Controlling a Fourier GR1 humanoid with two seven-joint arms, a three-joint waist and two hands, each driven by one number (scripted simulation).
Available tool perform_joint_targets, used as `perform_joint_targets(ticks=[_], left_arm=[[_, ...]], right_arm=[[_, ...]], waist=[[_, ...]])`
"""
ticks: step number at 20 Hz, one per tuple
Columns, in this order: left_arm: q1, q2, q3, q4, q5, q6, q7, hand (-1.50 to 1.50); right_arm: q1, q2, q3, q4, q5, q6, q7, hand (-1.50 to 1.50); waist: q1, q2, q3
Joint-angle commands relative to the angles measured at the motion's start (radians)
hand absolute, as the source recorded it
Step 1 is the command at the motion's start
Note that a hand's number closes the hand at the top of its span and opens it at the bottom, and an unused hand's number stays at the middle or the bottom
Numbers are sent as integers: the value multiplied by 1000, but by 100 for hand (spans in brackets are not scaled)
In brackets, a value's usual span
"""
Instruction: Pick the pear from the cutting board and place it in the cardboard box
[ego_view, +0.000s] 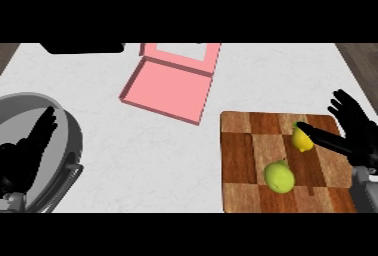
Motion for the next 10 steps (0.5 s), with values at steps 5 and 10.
perform_joint_targets(ticks=[5,10], left_arm=[[6,-71,-51,1,-63,51,-50,0],[-10,-101,-86,-27,-97,77,-23,0]], right_arm=[[119,47,13,-68,267,-519,244,-150],[142,-164,174,-73,394,-297,557,-150]], waist=[[24,-24,7],[42,-21,5]])
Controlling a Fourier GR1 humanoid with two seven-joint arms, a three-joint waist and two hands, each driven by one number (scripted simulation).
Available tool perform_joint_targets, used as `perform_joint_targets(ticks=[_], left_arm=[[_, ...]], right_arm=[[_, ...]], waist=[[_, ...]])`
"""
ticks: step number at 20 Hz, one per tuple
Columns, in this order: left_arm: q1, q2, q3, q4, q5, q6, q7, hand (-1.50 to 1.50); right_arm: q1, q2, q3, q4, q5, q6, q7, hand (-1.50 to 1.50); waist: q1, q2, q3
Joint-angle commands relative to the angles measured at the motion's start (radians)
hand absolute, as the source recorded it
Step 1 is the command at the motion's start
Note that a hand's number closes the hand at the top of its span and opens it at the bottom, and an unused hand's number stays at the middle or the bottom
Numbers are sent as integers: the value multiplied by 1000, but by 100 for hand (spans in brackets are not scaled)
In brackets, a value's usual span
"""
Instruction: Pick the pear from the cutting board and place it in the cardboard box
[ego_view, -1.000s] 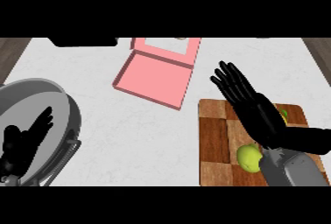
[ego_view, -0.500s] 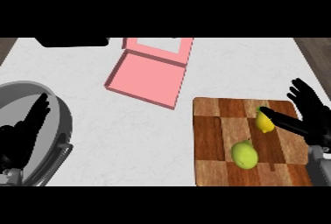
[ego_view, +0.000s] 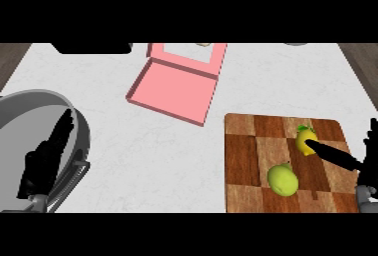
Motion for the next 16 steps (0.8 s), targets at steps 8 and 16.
perform_joint_targets(ticks=[8,16], left_arm=[[-45,0,-8,-7,-11,-15,33,0],[-3,-50,-51,-25,-68,27,22,0]], right_arm=[[-70,-300,197,-180,-91,570,579,-150],[-222,-279,242,-233,-304,725,899,-150]], waist=[[29,3,0],[38,2,4]])
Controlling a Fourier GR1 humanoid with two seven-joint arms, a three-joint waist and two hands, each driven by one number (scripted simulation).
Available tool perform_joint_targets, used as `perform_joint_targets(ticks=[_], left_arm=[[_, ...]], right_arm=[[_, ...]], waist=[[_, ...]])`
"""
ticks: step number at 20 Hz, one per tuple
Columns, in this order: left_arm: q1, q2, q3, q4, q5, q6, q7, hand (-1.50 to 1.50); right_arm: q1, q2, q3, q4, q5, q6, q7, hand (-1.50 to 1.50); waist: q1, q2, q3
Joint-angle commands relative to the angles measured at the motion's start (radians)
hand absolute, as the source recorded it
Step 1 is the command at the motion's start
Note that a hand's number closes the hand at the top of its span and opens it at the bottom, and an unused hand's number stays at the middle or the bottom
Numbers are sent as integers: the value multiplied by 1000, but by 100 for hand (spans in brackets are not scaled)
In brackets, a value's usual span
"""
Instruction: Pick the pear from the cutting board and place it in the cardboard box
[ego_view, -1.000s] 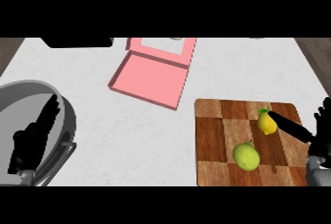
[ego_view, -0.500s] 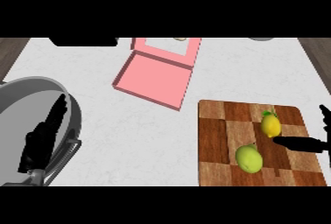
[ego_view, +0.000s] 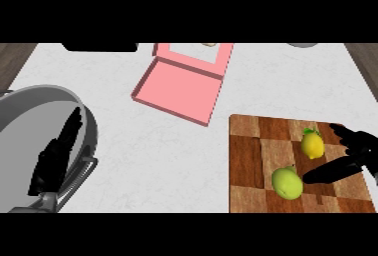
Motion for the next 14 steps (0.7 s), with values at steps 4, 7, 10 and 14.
perform_joint_targets(ticks=[4,7,10,14], left_arm=[[-22,0,33,29,24,-39,0,0],[-9,-34,4,15,-23,7,11,0],[-5,-11,9,-52,-15,-16,54,0],[-24,-59,-22,-2,-66,23,32,0]], right_arm=[[-112,32,63,18,-55,54,279,-150],[-110,18,73,-34,-63,32,343,-150],[-126,41,105,60,-38,29,307,-150],[-119,81,163,98,-16,10,298,-150]], waist=[[-2,1,2],[-12,-2,2],[0,-1,3],[-10,2,2]])
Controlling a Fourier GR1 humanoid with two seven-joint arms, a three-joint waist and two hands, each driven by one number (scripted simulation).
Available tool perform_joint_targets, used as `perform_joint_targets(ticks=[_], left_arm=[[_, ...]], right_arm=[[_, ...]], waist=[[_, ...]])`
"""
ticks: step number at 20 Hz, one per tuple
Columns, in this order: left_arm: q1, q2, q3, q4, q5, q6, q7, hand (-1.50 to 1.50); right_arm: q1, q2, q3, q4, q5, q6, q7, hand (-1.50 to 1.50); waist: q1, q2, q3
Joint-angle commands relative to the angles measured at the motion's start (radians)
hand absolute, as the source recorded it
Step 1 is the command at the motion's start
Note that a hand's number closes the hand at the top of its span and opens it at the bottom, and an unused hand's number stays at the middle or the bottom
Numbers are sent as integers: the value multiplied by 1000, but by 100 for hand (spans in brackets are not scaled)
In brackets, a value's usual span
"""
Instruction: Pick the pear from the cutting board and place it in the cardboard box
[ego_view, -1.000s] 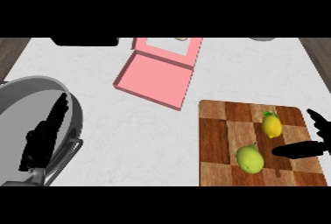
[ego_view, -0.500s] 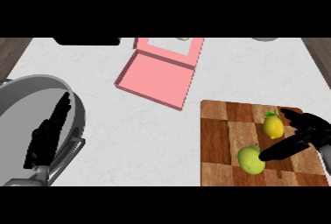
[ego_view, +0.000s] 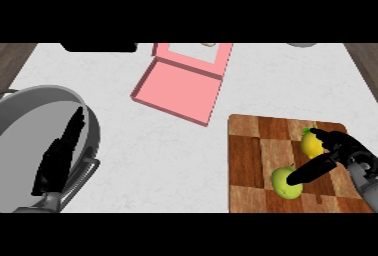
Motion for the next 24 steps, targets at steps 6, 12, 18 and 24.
perform_joint_targets(ticks=[6,12,18,24], left_arm=[[42,2,21,-44,1,-18,-15,0],[-15,-8,31,-19,-5,-27,31,0],[20,9,75,9,22,-66,-28,0],[-24,-33,56,65,-15,-41,-28,0]], right_arm=[[-28,59,53,19,21,-32,228,-150],[-41,78,71,-1,42,-54,255,-150],[15,56,52,-1,46,-42,203,-150],[12,140,101,66,118,-88,180,-150]], waist=[[3,-1,1],[-6,-1,0],[-11,-2,0],[-12,2,0]])
